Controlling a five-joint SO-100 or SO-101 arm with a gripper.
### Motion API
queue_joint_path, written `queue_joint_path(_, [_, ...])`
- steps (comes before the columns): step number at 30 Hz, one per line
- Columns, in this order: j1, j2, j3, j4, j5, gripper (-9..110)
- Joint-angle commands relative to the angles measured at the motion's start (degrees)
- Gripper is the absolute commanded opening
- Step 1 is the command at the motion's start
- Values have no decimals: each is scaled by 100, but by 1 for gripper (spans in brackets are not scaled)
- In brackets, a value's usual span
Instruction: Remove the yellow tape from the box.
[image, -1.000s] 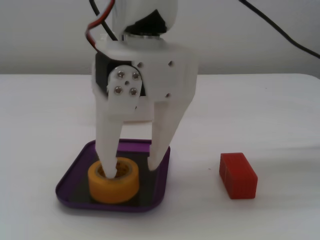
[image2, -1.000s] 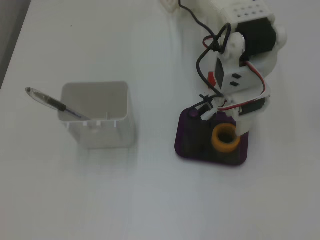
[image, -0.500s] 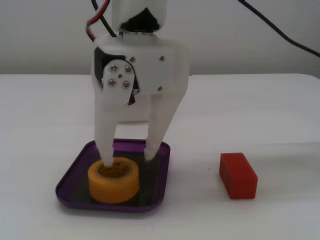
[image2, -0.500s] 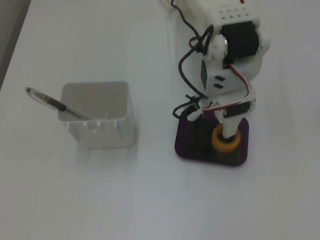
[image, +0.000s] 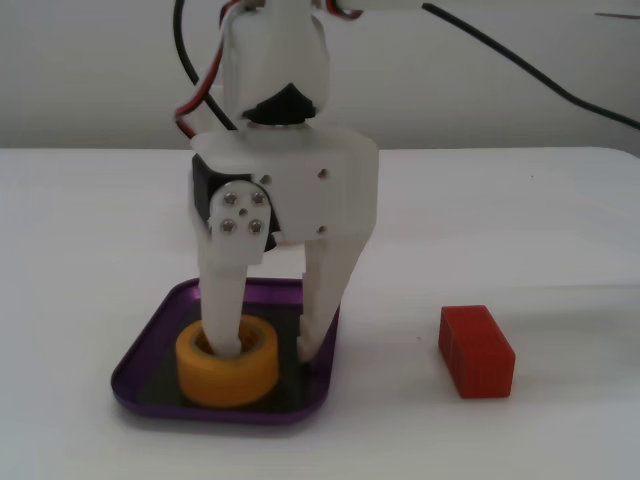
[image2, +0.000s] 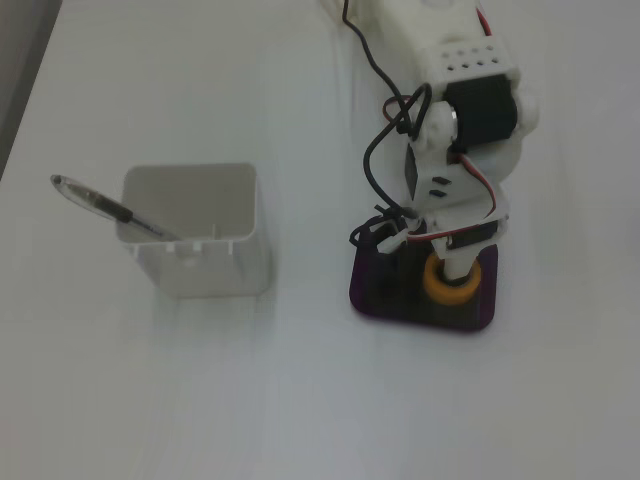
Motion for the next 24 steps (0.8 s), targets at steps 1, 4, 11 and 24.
queue_joint_path(1, [26,-18,-141,35,-9,8])
queue_joint_path(4, [9,-18,-141,35,-9,-1])
queue_joint_path(11, [-44,202,-686,211,18,-1])
queue_joint_path(24, [-44,2848,492,448,70,-1])
